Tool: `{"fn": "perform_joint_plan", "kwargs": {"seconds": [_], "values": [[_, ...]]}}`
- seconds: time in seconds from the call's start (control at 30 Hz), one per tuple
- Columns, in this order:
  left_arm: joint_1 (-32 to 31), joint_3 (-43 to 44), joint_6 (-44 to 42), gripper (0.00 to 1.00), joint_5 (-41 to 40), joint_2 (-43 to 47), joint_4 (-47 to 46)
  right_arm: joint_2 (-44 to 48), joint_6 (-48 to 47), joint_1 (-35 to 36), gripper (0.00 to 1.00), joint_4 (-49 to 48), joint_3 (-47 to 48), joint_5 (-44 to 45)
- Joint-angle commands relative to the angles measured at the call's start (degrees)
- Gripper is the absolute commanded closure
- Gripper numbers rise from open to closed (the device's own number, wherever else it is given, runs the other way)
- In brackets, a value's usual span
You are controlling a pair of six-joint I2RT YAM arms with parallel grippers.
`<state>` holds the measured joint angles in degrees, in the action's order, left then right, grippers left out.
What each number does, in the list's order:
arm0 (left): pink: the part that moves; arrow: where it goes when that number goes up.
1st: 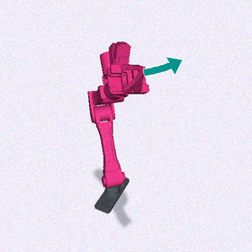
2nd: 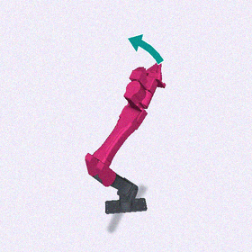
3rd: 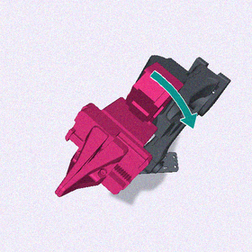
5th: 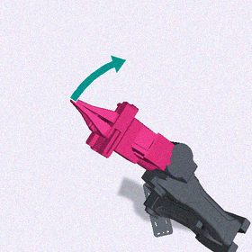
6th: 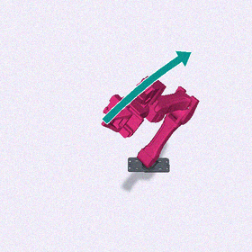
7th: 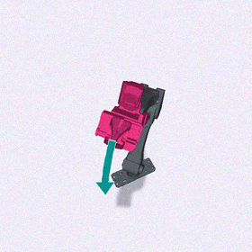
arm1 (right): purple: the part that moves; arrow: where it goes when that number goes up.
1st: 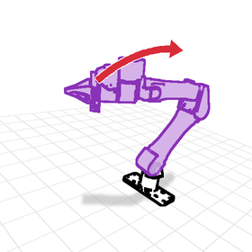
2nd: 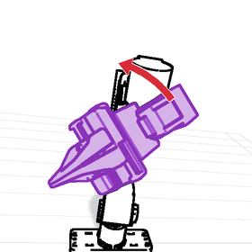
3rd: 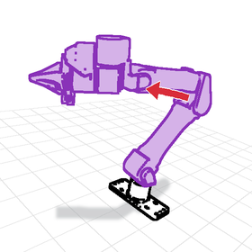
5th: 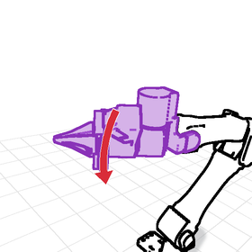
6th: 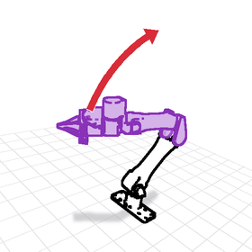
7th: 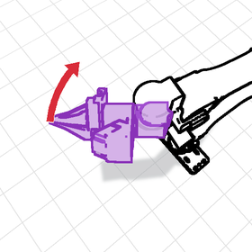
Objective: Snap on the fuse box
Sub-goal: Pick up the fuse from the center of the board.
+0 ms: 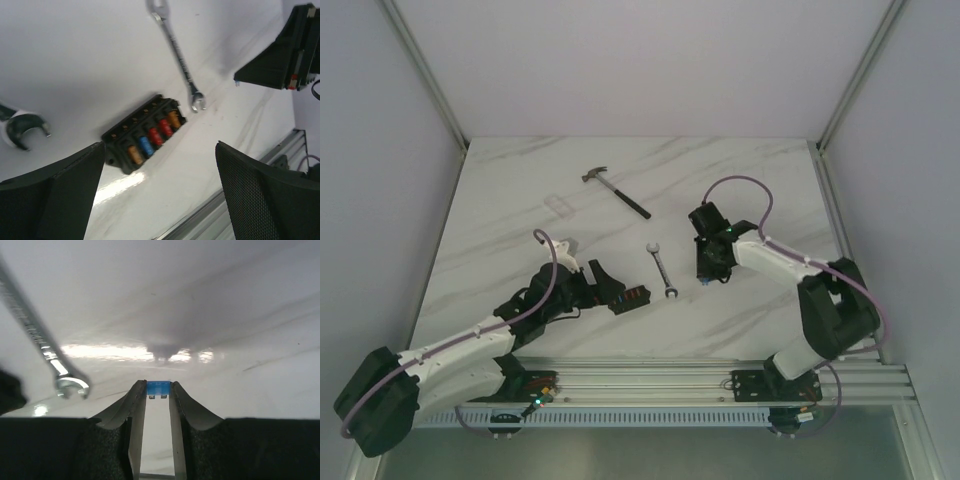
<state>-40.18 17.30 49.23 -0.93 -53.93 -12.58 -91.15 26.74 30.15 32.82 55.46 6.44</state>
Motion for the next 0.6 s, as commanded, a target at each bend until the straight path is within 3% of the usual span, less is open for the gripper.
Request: {"fn": "perform_joint_plan", "kwargs": {"seconds": [0.0,0.27,0.57], "values": [[-3.64,1.51,-3.86,0.01,-2.42,-0.41,-10.70,7.79,4.69,1.94,0.84,-4.45,1.93,-1.67],[-12.04,2.96,-13.71,0.12,-10.04,-5.50,-26.19,17.77,13.04,6.01,0.85,-13.94,-0.69,-3.35],[-16.85,9.46,-23.37,0.31,-13.18,-15.20,-33.04,21.81,16.93,10.98,0.85,-18.57,-1.67,-3.19]]}}
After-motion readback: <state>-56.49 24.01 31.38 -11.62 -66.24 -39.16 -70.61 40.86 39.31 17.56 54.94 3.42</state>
